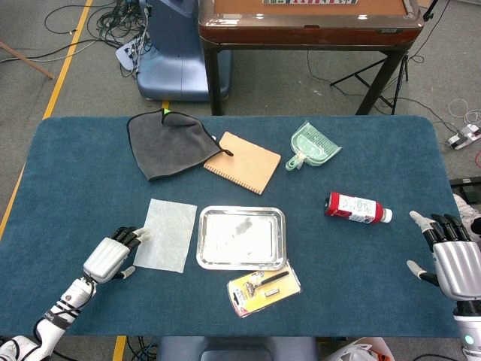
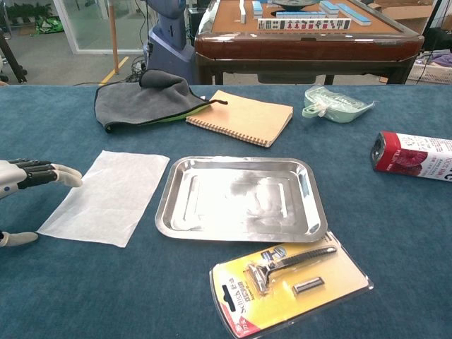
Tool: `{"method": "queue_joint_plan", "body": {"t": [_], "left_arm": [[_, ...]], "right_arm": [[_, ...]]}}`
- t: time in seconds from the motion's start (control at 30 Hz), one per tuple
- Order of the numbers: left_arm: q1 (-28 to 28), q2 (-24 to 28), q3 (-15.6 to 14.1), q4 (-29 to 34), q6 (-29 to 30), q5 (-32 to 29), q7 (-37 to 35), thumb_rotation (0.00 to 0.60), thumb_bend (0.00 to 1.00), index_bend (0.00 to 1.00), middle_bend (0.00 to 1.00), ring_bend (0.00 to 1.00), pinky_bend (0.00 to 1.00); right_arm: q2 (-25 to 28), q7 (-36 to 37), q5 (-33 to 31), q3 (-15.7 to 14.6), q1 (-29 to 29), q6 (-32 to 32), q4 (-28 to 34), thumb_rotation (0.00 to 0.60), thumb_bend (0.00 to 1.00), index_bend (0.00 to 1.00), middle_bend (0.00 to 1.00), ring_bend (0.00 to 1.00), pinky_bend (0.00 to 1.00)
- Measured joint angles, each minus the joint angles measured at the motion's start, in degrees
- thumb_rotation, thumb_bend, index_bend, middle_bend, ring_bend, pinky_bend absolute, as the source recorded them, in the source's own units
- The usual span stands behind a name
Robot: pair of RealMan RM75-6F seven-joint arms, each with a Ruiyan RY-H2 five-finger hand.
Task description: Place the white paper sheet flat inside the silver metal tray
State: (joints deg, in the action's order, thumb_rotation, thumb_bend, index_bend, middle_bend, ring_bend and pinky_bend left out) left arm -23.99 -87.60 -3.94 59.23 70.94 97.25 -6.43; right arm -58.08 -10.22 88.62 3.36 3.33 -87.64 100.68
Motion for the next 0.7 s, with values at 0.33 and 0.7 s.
{"method": "queue_joint_plan", "body": {"t": [0.33,0.7], "left_arm": [[-0.5,-0.7,-0.3,-1.5,-0.7,-0.8,-0.7,0.6,0.2,0.2,0.13,0.11,0.13],[-1.6,-1.5,0.3,-1.5,-1.3,-1.9,-2.5,0.6,0.2,0.22,0.13,0.11,0.13]], "right_arm": [[0.0,0.1,-0.3,0.0,-0.3,-0.1,-0.1,0.6,0.1,0.17,0.28,0.16,0.17],[0.0,0.3,-0.6,0.0,-0.8,-0.5,-0.4,0.6,0.1,0.17,0.28,0.16,0.17]]}}
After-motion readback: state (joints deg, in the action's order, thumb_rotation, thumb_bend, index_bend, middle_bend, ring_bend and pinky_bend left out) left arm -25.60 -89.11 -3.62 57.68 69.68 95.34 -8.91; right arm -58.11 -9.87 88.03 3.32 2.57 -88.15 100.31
